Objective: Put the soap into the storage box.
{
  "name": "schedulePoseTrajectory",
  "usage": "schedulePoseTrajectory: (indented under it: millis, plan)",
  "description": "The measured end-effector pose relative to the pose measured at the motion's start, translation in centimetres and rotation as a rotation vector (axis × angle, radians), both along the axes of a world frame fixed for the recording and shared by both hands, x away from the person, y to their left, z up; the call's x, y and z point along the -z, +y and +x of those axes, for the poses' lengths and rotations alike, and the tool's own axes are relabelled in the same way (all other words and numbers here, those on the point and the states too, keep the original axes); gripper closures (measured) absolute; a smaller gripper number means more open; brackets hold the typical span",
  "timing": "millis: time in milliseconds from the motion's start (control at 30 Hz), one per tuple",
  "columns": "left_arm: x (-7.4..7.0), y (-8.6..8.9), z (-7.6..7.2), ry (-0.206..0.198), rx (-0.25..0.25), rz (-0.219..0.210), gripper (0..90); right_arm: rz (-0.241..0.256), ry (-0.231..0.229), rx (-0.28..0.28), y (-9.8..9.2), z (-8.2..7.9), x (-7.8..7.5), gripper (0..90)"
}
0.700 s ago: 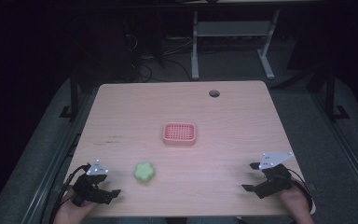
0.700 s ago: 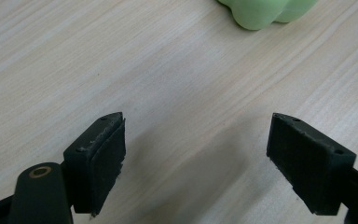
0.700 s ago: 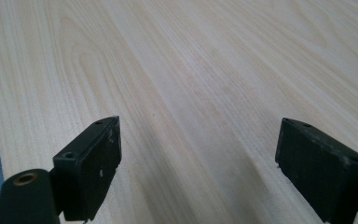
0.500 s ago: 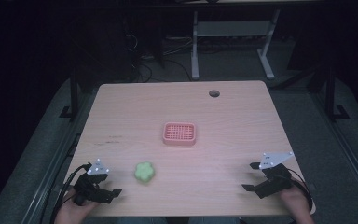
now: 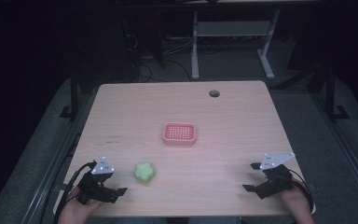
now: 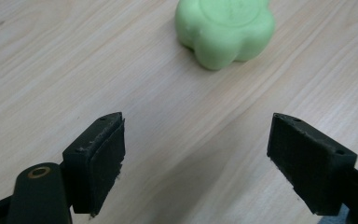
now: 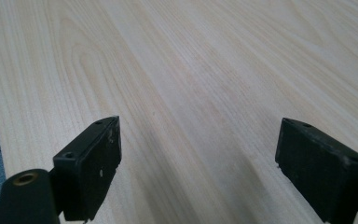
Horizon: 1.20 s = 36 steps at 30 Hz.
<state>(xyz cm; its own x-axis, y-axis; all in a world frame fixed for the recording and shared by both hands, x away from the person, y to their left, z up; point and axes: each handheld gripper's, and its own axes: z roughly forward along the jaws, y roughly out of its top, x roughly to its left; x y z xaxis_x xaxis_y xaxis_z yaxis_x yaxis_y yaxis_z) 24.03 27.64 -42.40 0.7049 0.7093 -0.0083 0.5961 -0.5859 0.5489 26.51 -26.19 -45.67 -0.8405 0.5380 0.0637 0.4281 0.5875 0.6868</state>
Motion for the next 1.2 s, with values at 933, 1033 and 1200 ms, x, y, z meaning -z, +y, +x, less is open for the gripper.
schedulePoseTrajectory:
  millis: [933,1033,1200]
  plan:
    - [-1.2,-4.7,2.4,0.032,0.079,0.071,19.2,-0.002,-0.003,-0.006,0.2,-0.2,-0.1,13.8]
    - [-1.5,-5.2,2.6,0.03,0.088,0.077,19.1,-0.001,-0.006,-0.006,0.2,-0.2,-0.1,13.8]
    - [-1.8,-5.9,3.1,0.027,0.102,0.08,18.6,-0.003,-0.01,-0.01,0.1,-0.2,-0.1,13.8]
